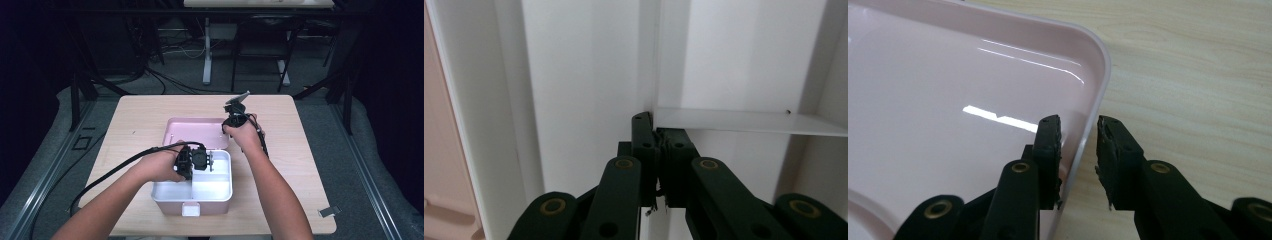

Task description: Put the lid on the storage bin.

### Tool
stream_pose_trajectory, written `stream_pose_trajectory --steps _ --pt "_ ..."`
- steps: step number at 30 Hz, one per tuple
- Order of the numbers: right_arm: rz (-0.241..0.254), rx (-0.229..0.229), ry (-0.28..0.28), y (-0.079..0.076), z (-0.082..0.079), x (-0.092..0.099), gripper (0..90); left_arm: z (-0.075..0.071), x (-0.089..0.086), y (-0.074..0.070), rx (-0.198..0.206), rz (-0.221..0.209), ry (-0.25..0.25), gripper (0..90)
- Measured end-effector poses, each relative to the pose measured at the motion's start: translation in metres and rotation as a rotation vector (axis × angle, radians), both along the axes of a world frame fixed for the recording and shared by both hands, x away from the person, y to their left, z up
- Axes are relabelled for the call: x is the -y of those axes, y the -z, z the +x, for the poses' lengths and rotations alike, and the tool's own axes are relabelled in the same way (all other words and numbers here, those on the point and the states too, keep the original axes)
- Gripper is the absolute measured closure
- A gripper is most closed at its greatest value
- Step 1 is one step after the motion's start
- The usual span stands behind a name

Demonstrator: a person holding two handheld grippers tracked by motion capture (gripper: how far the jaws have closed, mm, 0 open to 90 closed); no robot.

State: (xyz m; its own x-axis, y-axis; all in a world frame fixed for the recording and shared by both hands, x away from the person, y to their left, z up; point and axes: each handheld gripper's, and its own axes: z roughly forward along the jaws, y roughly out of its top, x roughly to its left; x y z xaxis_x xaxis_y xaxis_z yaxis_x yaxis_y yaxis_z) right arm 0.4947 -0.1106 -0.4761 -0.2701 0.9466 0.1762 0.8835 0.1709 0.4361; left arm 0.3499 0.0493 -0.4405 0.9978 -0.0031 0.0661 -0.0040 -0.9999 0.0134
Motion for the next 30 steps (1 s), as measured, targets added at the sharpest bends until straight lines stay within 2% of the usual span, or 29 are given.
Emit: stream_pose_trajectory --steps 5,11,26,30 --pt "-0.014 0.014 0.004 0.0002 0.0017 -0.0034 72.1 0.0003 -0.0001 -0.0001 -0.002 0.000 0.000 86.8" --pt "-0.019 0.016 0.013 -0.0017 0.0019 -0.0036 79.1 -0.0002 -0.0002 0.0000 0.002 -0.002 -0.001 86.7" --pt "0.027 -0.015 0.060 -0.0060 0.0029 -0.0002 81.9 -0.0001 -0.0001 -0.0001 0.001 0.000 -0.002 86.8" --pt "0.024 0.004 0.073 -0.0091 0.0006 -0.0015 82.9 0.0000 -0.0001 -0.0001 0.000 0.000 -0.002 86.8"
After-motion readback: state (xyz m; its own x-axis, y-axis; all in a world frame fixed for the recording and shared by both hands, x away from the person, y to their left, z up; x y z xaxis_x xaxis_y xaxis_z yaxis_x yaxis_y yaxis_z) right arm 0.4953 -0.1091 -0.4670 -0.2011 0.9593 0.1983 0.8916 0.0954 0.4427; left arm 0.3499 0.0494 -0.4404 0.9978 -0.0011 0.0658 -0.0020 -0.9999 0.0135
